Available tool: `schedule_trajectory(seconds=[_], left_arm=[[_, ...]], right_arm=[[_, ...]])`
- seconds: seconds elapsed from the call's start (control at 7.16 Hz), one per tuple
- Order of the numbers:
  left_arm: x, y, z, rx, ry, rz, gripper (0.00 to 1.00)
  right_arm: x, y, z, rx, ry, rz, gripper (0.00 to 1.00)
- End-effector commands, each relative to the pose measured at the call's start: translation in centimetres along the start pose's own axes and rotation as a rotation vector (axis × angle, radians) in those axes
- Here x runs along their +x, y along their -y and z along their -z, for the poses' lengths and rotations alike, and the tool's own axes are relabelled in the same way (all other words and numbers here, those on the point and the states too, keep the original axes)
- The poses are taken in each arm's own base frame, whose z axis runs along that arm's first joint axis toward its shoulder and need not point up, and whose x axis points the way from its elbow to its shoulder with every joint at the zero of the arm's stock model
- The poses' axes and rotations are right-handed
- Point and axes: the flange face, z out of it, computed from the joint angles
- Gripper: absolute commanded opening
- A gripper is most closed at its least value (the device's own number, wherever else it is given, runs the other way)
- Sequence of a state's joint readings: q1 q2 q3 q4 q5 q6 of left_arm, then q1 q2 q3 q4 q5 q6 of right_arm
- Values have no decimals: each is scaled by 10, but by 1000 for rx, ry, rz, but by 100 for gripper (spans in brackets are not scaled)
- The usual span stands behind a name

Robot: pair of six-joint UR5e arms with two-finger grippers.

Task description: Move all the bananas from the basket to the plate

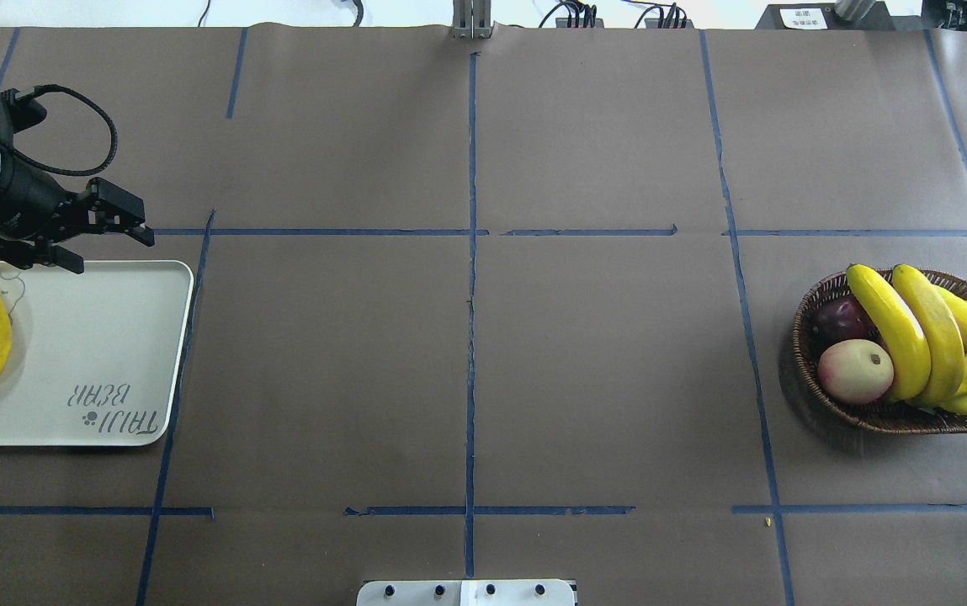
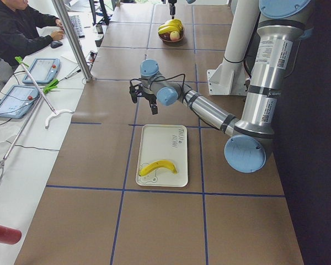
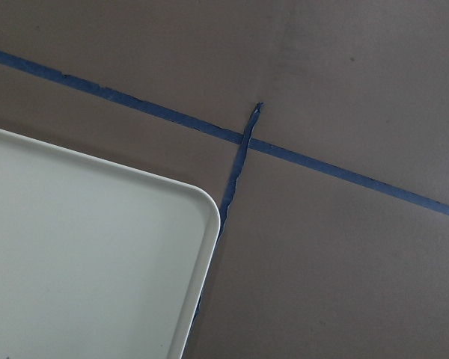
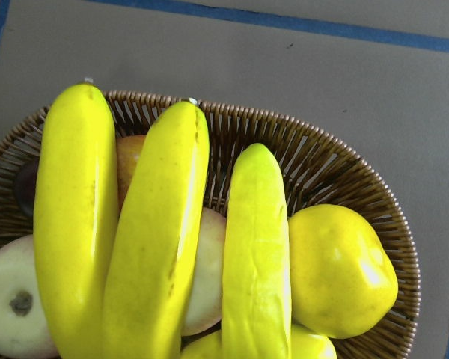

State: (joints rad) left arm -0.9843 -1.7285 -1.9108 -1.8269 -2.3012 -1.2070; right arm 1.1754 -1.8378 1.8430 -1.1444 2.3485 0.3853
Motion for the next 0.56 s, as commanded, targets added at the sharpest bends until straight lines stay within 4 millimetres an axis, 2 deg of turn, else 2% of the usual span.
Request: schedule_trajectory(seconds=[0.0, 0.14, 0.42], left_arm=[[2, -1, 0, -1, -3, -3, 100], [2, -1, 0, -1, -3, -1, 100], [2, -1, 0, -1, -3, -1, 100]], right_arm=[[4, -9, -11, -30, -6, -5, 97], [7, -11, -12, -36, -6, -7, 96], [10, -16, -14, -43, -9, -15, 81]])
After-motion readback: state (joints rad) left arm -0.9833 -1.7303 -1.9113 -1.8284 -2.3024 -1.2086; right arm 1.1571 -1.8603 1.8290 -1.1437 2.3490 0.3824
